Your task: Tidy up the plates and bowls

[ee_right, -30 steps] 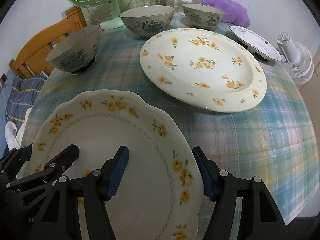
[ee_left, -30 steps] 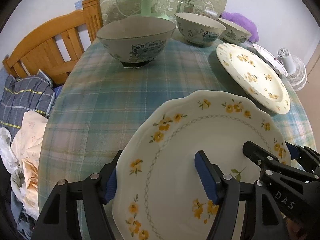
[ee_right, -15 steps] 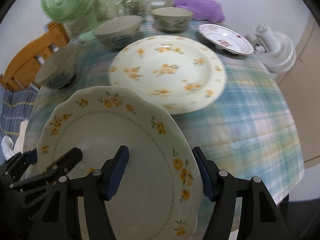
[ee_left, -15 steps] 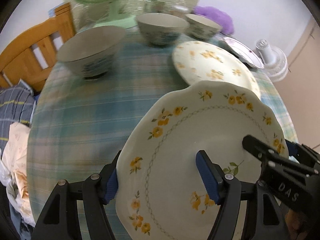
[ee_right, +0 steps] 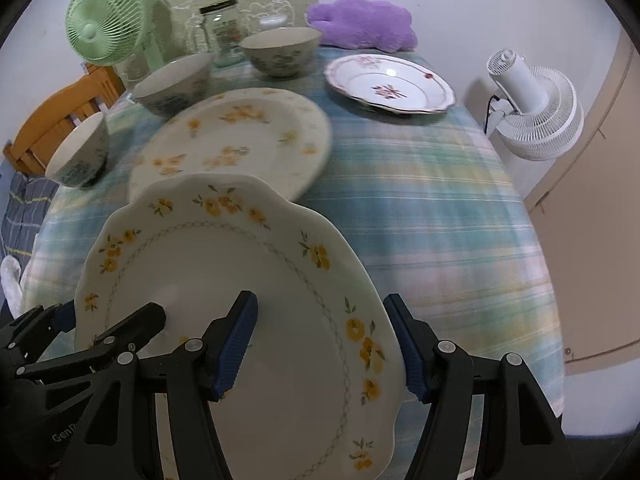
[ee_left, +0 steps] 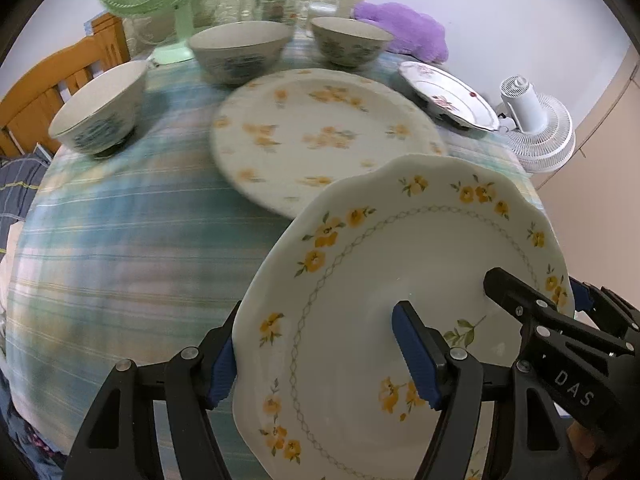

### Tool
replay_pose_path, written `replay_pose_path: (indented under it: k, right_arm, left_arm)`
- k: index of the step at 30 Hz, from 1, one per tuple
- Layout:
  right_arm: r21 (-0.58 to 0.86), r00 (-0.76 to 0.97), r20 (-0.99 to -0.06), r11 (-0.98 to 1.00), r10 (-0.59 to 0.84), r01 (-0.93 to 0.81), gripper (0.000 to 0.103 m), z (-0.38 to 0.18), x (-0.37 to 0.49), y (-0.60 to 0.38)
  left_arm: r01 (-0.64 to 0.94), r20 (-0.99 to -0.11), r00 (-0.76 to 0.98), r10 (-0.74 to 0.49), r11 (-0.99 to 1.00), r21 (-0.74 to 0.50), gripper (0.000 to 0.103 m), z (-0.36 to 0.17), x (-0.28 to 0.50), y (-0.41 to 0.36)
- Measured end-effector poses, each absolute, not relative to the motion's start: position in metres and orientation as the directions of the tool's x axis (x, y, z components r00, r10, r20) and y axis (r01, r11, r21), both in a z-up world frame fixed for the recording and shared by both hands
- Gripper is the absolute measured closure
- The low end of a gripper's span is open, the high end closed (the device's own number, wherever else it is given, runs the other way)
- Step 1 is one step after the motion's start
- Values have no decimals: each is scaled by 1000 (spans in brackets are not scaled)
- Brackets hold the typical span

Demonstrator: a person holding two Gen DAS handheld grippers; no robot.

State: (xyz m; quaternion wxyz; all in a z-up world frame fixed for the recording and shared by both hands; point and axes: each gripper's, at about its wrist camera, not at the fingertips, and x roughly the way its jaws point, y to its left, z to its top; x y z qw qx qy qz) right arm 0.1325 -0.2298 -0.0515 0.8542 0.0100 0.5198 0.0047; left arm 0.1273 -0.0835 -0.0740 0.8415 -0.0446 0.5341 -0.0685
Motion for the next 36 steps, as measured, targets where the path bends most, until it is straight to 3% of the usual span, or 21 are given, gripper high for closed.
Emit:
replay_pose_path:
  k: [22, 36]
  right_arm:
    - [18, 430, -903, 998, -6, 53, 34, -72, 155, -360]
    - [35, 403, -915, 998, 9, 56, 34, -87, 164, -376]
  left_arm:
    - [125, -901, 403, -158, 985, -117, 32, -98, 158, -208]
    - [123, -906, 409, -108, 990, -63, 32, -103, 162, -224]
